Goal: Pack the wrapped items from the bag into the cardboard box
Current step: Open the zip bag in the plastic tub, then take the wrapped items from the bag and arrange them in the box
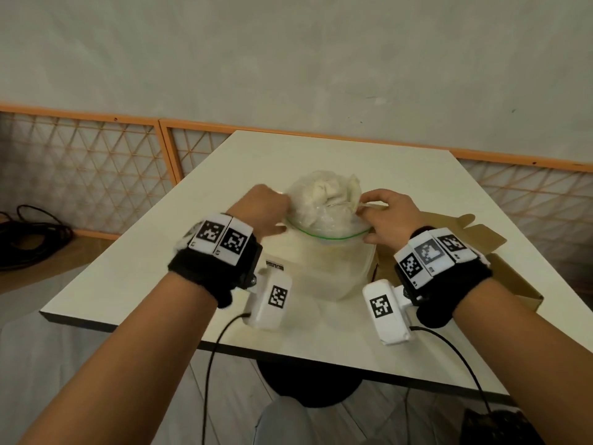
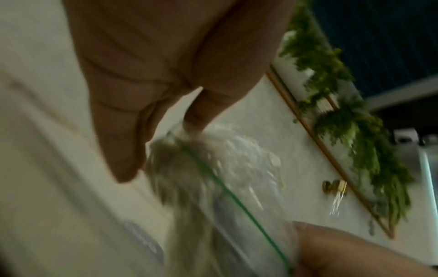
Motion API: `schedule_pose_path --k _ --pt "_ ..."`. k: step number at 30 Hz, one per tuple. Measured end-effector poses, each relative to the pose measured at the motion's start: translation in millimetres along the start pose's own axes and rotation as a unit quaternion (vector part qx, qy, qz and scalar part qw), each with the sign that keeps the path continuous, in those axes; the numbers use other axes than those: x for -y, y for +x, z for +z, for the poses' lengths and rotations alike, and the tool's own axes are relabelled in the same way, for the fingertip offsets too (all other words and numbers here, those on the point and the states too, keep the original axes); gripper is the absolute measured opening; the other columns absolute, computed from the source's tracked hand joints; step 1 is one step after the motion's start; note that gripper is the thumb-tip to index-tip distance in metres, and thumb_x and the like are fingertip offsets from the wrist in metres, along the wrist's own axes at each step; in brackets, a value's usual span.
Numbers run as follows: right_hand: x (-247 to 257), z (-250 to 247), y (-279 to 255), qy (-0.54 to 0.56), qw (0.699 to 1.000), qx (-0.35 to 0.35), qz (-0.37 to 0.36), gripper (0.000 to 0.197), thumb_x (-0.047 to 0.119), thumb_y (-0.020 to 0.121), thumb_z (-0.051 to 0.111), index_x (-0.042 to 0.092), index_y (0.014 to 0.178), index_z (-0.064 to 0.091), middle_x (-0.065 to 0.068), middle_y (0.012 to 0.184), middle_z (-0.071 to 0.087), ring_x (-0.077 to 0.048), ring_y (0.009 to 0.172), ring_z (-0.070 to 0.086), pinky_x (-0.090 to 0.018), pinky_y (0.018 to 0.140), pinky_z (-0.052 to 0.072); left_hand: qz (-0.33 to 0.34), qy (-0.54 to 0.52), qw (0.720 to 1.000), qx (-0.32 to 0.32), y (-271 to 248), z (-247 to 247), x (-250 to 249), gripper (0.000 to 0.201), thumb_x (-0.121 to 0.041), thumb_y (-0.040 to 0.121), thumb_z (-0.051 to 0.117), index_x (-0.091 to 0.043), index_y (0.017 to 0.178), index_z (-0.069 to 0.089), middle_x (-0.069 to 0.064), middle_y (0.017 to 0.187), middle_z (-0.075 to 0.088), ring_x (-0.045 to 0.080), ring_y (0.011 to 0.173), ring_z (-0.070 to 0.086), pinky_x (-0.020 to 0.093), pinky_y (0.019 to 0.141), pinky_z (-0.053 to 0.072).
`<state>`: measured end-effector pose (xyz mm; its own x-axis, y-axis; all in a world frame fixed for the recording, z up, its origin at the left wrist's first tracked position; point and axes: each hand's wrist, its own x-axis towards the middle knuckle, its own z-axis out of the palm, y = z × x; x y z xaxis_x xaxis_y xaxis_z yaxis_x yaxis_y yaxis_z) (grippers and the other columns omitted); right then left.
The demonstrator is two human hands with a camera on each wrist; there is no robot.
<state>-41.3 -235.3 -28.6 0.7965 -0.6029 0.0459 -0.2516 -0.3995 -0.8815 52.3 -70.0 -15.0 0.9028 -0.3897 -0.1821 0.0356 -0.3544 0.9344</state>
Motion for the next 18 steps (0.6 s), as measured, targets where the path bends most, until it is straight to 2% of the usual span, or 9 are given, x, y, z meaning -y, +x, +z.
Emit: schedule_pose_path --k 2,3,4,6,8,11,13,16,18 --pt "-1 3 -2 -0.056 0.998 -0.007 -0.008 0.012 0.018 0.088 0.062 0.020 0.100 0.064 -0.006 0.103 0.058 -0.030 0.083 0.064 -0.040 0.071 0.059 0.054 0.166 0.984 -0.040 5 -12 -3 0.015 -0.018 0.096 0.047 -0.015 0.110 0.052 0.007 0.114 0.048 0.021 0.104 0.049 0.028 0.089 0.041" --pt "-1 5 -2 -0.082 0.996 -0.014 -0.015 0.014 0.020 0.088 0.062 0.019 0.102 0.065 -0.006 0.105 0.060 -0.030 0.082 0.065 -0.041 0.076 0.057 0.067 0.203 0.975 -0.059 7 -19 -2 0.021 -0.021 0.095 0.048 -0.019 0.115 0.055 0.005 0.122 0.050 0.023 0.111 0.050 0.025 0.087 0.036" --pt "1 6 -4 -0.111 0.993 -0.021 -0.029 0.014 0.022 0.088 0.062 0.018 0.101 0.066 -0.007 0.107 0.062 -0.029 0.083 0.065 -0.039 0.080 0.056 0.069 0.219 0.970 -0.075 9 -25 -2 0.023 -0.020 0.093 0.050 -0.024 0.114 0.057 0.004 0.129 0.051 0.026 0.114 0.052 0.026 0.084 0.038" --pt "5 10 -7 -0.189 0.980 -0.019 -0.052 0.016 0.026 0.089 0.060 0.017 0.100 0.066 -0.008 0.109 0.063 -0.024 0.087 0.061 -0.030 0.084 0.050 0.058 0.242 0.965 -0.087 8 -35 1 0.026 -0.011 0.089 0.050 -0.029 0.102 0.062 0.009 0.127 0.058 0.034 0.111 0.057 0.034 0.081 0.047" --pt "8 15 -10 -0.258 0.964 0.012 -0.057 0.022 0.027 0.091 0.056 0.013 0.105 0.065 -0.012 0.110 0.063 -0.025 0.098 0.058 -0.029 0.085 0.045 0.024 0.271 0.961 -0.058 7 -39 5 0.031 -0.004 0.090 0.047 -0.021 0.108 0.066 0.014 0.127 0.058 0.039 0.115 0.055 0.040 0.091 0.048" --pt "14 9 -17 -0.310 0.948 0.039 -0.058 0.037 0.032 0.093 0.052 0.014 0.125 0.055 -0.011 0.123 0.059 -0.027 0.115 0.053 -0.029 0.091 0.041 -0.015 0.313 0.950 0.009 4 -43 17 0.036 -0.002 0.093 0.045 -0.013 0.124 0.060 0.009 0.132 0.054 0.028 0.121 0.052 0.031 0.094 0.043" --pt "16 -10 -25 -0.313 0.947 0.016 -0.069 0.042 0.032 0.095 0.048 0.017 0.134 0.047 -0.011 0.132 0.053 -0.029 0.121 0.048 -0.031 0.097 0.038 -0.032 0.303 0.952 0.036 6 -47 28 0.039 0.001 0.092 0.044 -0.018 0.123 0.057 0.007 0.136 0.052 0.026 0.122 0.052 0.035 0.099 0.045" --pt "1 -47 -40 -0.317 0.947 0.039 -0.028 0.036 0.028 0.097 0.040 0.018 0.131 0.049 -0.009 0.134 0.052 -0.027 0.120 0.048 -0.033 0.099 0.037 -0.047 0.266 0.962 0.039 6 -50 37 0.048 0.006 0.090 0.043 -0.021 0.129 0.052 0.003 0.139 0.050 0.025 0.122 0.053 0.042 0.099 0.047" --pt "-19 -61 -54 -0.323 0.941 0.094 0.025 0.033 0.030 0.098 0.038 0.020 0.125 0.054 -0.006 0.129 0.056 -0.023 0.116 0.050 -0.033 0.097 0.038 -0.038 0.264 0.963 0.029 9 -48 40 0.049 0.006 0.091 0.042 -0.016 0.135 0.048 0.007 0.138 0.050 0.028 0.121 0.054 0.037 0.094 0.049"
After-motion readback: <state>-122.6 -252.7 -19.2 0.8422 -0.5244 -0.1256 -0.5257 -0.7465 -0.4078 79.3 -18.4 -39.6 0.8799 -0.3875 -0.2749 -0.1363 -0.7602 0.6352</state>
